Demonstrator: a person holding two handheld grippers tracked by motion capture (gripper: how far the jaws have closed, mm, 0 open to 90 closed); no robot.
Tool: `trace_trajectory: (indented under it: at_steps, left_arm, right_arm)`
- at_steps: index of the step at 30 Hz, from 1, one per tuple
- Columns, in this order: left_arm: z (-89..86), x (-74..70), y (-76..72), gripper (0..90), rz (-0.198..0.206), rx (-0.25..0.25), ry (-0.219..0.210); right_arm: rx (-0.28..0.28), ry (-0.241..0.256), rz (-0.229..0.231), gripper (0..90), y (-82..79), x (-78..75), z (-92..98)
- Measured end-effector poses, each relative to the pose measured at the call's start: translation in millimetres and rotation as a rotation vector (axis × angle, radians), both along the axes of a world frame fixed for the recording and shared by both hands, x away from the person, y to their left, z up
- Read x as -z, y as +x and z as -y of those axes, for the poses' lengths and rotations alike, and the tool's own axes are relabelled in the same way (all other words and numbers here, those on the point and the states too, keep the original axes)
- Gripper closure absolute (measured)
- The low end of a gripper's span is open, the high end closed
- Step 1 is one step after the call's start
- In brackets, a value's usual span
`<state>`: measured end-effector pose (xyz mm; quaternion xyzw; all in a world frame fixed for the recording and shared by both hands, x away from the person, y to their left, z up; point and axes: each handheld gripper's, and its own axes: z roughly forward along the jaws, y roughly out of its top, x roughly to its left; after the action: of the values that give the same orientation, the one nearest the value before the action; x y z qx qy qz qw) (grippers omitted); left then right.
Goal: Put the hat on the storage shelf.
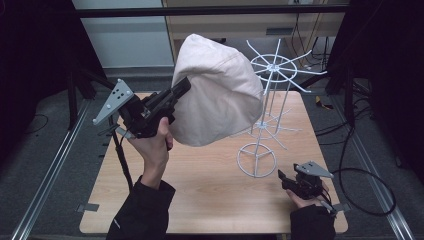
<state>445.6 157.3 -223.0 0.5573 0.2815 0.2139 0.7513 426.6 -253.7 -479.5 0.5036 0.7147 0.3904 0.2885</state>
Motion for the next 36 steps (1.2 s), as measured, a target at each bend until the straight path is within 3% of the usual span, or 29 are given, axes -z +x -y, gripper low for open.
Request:
trace_trajectory:
  at_steps: [13,20,25,36]
  left_arm:
    - [-11.0,24.5,15.8,88.1,-0.079,0.014,0.01]
    - [-10.3,37.3,24.4,87.6,-0.104,0.003,0.062]
    - [-5.8,46.7,28.6,87.3,-0.119,-0.019,0.138]
    - [7.7,61.5,35.3,86.7,-0.142,-0.024,0.239]
  right_arm:
    - [0.001,0.006,-0.006,37.0,-0.2,0.3,-0.2]
    - [0.002,-0.002,-0.004,37.0,0.1,0.7,-0.3]
    - [0.002,-0.008,-0.003,37.0,0.2,0.8,0.0]
    - [0.002,0.0,-0.002,36.8,-0.1,0.4,0.0]
